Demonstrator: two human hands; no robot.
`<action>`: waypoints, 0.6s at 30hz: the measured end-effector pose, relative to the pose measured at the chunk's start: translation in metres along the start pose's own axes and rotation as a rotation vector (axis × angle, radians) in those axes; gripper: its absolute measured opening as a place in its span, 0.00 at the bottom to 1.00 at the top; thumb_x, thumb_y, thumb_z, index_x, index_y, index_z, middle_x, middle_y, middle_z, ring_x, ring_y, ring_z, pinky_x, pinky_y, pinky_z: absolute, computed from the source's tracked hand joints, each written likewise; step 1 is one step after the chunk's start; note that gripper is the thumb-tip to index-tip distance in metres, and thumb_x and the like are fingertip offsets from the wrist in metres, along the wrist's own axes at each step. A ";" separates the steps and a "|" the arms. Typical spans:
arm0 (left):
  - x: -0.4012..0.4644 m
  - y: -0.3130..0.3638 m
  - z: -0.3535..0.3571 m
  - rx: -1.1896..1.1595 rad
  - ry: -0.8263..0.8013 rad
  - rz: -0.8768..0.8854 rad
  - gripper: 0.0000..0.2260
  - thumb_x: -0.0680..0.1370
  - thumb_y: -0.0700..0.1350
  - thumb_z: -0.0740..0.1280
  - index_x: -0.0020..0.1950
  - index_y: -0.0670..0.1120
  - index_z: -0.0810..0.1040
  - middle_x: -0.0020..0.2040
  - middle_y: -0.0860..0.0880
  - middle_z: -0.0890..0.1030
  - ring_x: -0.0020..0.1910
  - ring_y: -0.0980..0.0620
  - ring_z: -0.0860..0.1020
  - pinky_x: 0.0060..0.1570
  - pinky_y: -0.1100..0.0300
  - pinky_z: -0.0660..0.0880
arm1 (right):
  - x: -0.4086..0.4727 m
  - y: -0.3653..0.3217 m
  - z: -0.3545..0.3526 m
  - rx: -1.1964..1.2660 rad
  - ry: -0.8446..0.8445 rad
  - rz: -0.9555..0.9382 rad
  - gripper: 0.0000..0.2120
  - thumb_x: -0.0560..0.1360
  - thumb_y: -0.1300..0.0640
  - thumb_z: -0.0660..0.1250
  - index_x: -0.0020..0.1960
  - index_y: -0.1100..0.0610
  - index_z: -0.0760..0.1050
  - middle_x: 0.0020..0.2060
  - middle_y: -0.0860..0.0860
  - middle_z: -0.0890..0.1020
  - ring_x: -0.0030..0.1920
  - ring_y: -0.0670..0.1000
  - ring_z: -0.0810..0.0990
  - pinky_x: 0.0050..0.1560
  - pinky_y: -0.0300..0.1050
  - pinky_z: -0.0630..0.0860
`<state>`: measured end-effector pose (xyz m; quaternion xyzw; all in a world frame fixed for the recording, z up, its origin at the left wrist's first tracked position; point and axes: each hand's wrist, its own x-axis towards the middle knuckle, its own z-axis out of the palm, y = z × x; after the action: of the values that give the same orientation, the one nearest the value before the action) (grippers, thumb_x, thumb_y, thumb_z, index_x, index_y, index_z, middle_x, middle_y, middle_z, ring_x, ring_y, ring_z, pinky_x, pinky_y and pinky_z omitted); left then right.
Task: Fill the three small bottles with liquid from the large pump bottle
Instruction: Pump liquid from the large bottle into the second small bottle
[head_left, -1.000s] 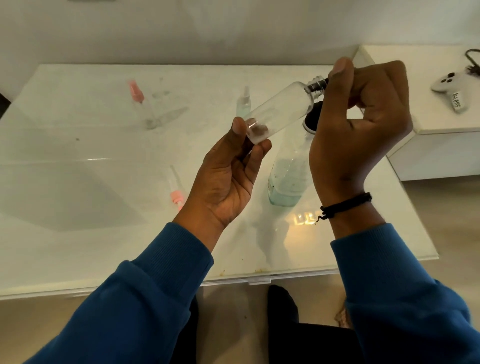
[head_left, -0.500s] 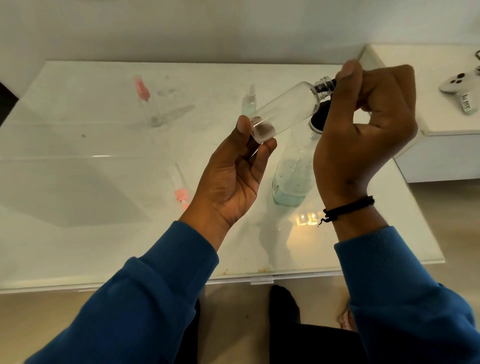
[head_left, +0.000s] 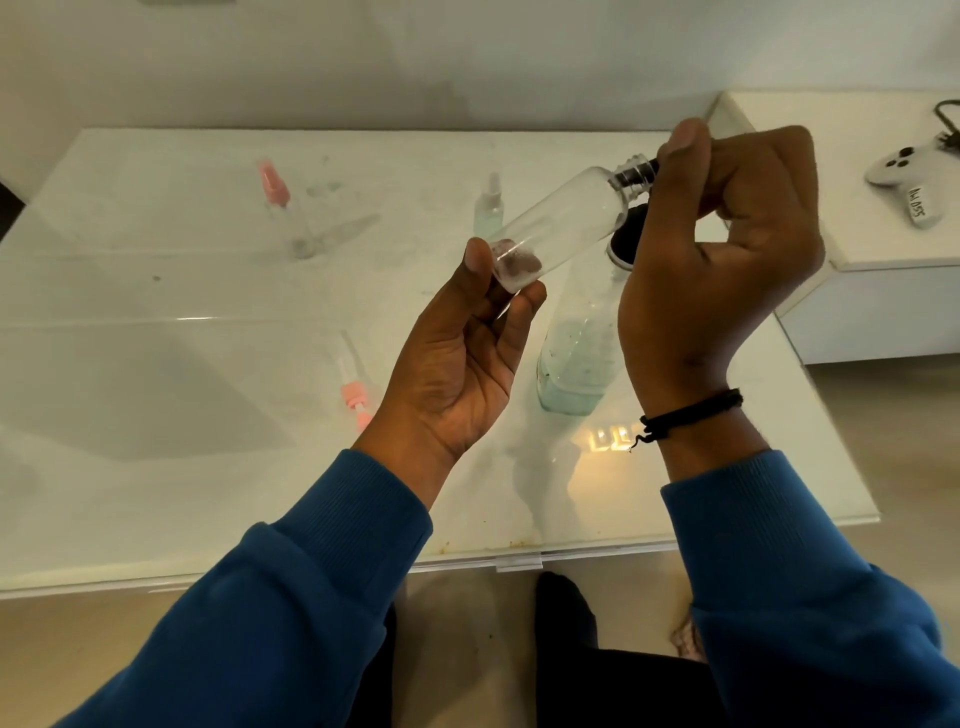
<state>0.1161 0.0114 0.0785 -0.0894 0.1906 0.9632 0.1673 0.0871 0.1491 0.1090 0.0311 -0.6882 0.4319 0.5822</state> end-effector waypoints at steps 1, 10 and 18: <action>0.000 0.000 0.000 -0.003 -0.002 0.003 0.31 0.59 0.45 0.79 0.60 0.39 0.78 0.47 0.42 0.84 0.39 0.49 0.85 0.34 0.63 0.81 | 0.002 -0.001 0.000 -0.005 0.003 -0.003 0.17 0.79 0.63 0.67 0.32 0.63 0.74 0.30 0.58 0.76 0.36 0.49 0.70 0.39 0.36 0.66; 0.002 0.000 -0.002 -0.022 -0.026 -0.005 0.35 0.56 0.44 0.82 0.60 0.39 0.78 0.47 0.42 0.84 0.40 0.48 0.85 0.35 0.62 0.81 | 0.002 0.000 0.000 -0.002 0.014 -0.004 0.17 0.79 0.63 0.68 0.31 0.63 0.74 0.29 0.59 0.76 0.35 0.51 0.71 0.38 0.37 0.67; 0.000 -0.001 -0.001 -0.009 0.001 -0.009 0.30 0.58 0.46 0.79 0.59 0.39 0.79 0.46 0.42 0.84 0.38 0.49 0.85 0.33 0.63 0.81 | -0.001 -0.001 0.000 0.026 0.004 -0.004 0.16 0.79 0.65 0.67 0.32 0.63 0.74 0.29 0.59 0.75 0.36 0.50 0.70 0.37 0.40 0.68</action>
<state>0.1163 0.0121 0.0774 -0.0914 0.1858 0.9632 0.1711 0.0878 0.1481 0.1083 0.0390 -0.6812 0.4397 0.5840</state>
